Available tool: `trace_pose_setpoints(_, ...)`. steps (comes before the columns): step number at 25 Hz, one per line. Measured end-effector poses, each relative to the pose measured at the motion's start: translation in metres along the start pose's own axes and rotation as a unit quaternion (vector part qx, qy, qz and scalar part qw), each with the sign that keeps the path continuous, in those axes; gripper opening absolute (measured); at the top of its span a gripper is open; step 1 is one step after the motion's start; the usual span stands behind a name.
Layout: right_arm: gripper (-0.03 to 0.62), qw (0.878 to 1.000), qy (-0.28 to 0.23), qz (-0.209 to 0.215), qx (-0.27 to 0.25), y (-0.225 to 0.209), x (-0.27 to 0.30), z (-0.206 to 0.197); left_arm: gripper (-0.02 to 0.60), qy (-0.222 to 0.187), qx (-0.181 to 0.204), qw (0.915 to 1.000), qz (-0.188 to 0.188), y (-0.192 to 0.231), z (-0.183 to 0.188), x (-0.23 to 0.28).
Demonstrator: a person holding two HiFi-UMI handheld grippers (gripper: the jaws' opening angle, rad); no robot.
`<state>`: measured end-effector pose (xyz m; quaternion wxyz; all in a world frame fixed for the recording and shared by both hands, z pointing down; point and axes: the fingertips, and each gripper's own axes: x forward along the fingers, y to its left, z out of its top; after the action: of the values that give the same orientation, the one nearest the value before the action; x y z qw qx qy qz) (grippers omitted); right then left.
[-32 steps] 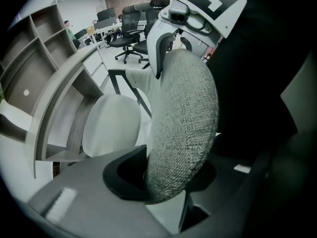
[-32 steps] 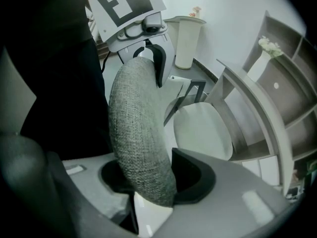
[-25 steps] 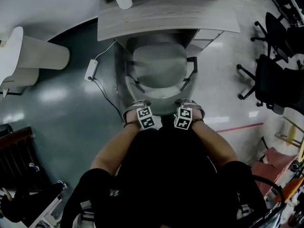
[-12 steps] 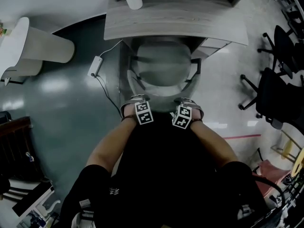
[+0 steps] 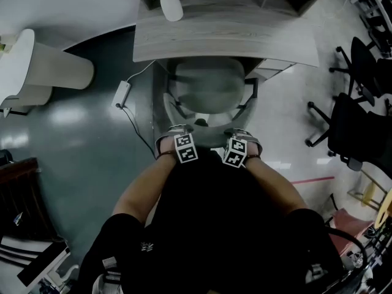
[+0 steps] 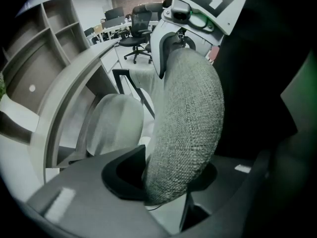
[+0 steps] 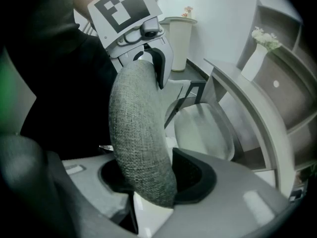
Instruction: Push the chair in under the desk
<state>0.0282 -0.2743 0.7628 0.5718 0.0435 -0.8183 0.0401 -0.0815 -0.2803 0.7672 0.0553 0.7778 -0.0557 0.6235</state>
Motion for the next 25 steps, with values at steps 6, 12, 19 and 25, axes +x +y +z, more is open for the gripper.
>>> trace_pose_setpoints(6, 0.176, 1.000, 0.014, -0.006, 0.004, -0.031, 0.010, -0.005, 0.183, -0.004, 0.001, 1.0000, 0.005, 0.028, 0.006, 0.009)
trace_pose_setpoints(12, 0.177, 1.000, 0.021, -0.002, 0.004, -0.050, 0.014, -0.005, 0.183, -0.002, 0.003, 1.0000, 0.002, 0.047, 0.008, 0.013)
trace_pose_setpoints(19, 0.178, 1.000, 0.017, -0.007, 0.003, -0.074, 0.020, 0.000, 0.183, 0.000, 0.009, 1.0000, 0.004, 0.073, 0.007, 0.017)
trace_pose_setpoints(25, 0.178, 1.000, 0.016, -0.016, 0.004, -0.099, 0.023, 0.006, 0.183, -0.002, 0.011, 0.9999, 0.006, 0.098, 0.007, 0.019)
